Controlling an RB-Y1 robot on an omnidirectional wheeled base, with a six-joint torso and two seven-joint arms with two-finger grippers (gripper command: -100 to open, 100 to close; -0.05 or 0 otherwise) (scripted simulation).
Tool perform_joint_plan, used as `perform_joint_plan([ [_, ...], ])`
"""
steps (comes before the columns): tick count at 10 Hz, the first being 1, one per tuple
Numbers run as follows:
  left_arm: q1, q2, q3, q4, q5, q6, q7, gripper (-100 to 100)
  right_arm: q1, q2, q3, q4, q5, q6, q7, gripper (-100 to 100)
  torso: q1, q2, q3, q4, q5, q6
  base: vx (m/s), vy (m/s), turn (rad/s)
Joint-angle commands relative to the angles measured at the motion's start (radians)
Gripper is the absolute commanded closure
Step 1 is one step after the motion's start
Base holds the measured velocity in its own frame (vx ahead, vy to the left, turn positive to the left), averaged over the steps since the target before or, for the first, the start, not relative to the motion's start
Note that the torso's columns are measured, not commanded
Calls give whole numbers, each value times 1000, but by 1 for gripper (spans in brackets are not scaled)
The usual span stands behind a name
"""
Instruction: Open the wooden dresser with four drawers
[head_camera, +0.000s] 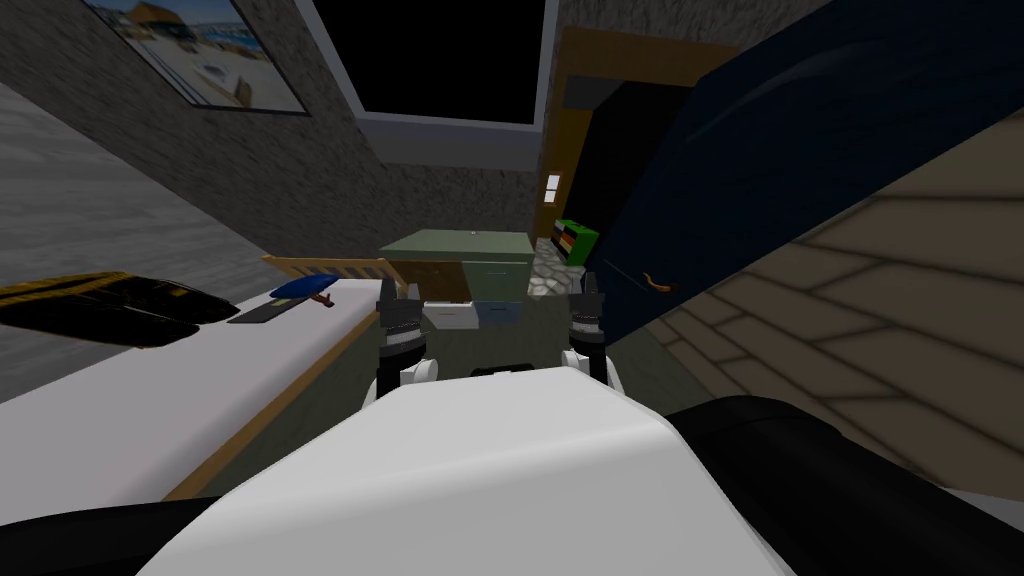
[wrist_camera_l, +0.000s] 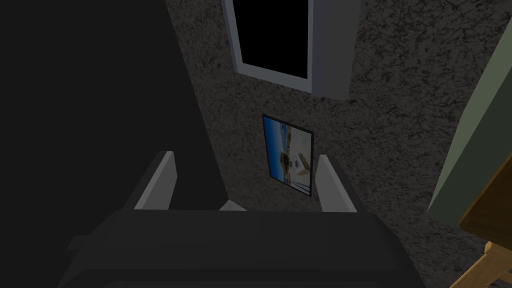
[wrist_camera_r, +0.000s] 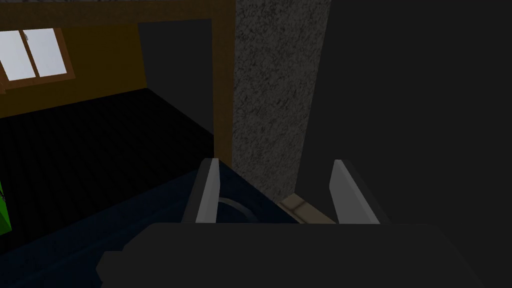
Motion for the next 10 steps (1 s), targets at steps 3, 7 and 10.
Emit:
perform_joint_plan([
  [3, -3, 42, 0, 7, 0, 2, 0, -100, 0, 0, 0, 0, 0, 0, 0, 0, 0, 221, -443, 221, 0, 0, 6, -1, -3],
  [7, -21, 143, -2, 47, -1, 15, -2, -100, 0, 0, 0, 0, 0, 0, 0, 0, 0, 267, -537, 268, 0, 0, 45, -10, -16],
  [10, -48, 196, -5, 108, -3, 34, -4, -100, 0, 0, 0, 0, 0, 0, 0, 0, 0, 267, -538, 268, 0, 0, 92, -21, -33],
])
